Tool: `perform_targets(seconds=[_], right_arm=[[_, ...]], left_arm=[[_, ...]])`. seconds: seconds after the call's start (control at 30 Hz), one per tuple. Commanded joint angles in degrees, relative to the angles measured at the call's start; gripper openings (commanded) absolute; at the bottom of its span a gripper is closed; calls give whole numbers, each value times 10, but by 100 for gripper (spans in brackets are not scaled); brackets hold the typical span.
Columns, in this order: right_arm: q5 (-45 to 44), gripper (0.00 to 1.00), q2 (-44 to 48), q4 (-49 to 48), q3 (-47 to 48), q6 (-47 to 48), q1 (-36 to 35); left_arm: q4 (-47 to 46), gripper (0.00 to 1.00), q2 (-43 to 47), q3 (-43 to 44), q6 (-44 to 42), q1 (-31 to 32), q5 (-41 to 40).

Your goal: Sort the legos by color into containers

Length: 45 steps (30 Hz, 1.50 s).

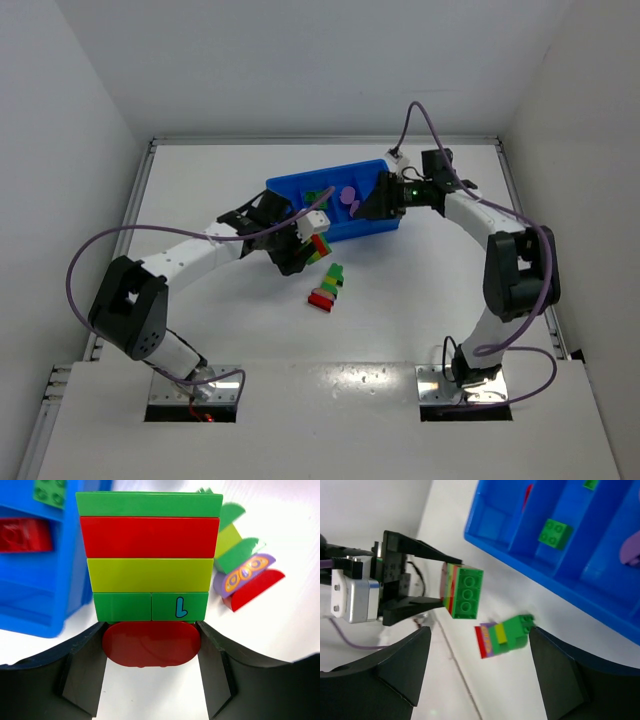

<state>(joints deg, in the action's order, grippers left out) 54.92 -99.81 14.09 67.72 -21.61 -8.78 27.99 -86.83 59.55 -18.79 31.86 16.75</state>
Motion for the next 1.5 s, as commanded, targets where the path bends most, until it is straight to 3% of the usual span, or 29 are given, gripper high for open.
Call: perform_targets(seconds=[0.0, 0.1, 0.73, 0.97, 1.23, 1.47], right_arm=[[77, 79, -13, -89, 12, -77, -5], [107, 77, -28, -127, 17, -122, -11], [115, 67, -58, -132, 40, -122, -54], [121, 43, -64, -138, 45, -122, -59], [121, 7, -52, -144, 45, -128, -35], [121, 0, -41, -144, 45, -128, -10]], left_arm=[[-33, 0, 23, 37, 14, 3, -1], [-46, 0, 28, 43, 25, 10, -6], [-58, 0, 17, 103, 43, 52, -24], [-64, 0, 12, 103, 43, 52, -29], [-64, 0, 29, 55, 38, 52, -41], [-64, 0, 46, 22, 27, 52, -53]])
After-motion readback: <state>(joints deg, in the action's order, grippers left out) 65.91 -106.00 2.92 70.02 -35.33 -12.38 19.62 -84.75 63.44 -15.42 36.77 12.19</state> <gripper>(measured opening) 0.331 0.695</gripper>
